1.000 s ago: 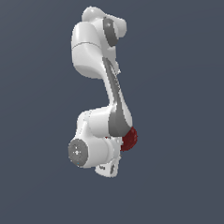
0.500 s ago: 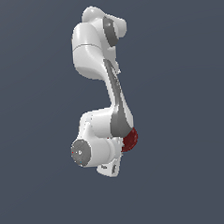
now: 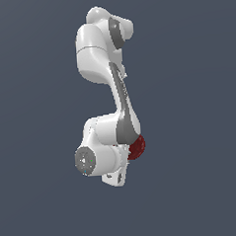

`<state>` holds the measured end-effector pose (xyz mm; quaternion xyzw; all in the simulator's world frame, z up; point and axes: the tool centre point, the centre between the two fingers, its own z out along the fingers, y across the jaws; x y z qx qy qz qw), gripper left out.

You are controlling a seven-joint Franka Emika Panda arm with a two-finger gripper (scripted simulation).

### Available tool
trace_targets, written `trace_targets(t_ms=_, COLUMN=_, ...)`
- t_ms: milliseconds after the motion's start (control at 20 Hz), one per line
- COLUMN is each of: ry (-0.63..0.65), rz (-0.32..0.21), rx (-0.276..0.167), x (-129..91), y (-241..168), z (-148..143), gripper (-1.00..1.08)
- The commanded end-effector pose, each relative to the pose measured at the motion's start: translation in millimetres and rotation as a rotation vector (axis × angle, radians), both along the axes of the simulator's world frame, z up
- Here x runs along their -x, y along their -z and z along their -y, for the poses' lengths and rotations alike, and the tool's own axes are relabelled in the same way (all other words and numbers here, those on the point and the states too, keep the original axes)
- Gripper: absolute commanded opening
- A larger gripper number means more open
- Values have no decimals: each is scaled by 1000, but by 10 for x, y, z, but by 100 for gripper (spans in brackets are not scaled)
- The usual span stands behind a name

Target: Pick up the object and move it to a goal position.

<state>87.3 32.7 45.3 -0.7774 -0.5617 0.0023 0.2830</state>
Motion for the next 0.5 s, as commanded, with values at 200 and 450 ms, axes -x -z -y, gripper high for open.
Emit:
trace_targets(t_ms=200, ry=-20, rz=60, rx=1, x=-135, y=-161, z=99, gripper=-100)
trace_targets(t_ms=450, ry=-55, rz=161, rx=2, x=-343, y=-444, z=265, gripper=-100)
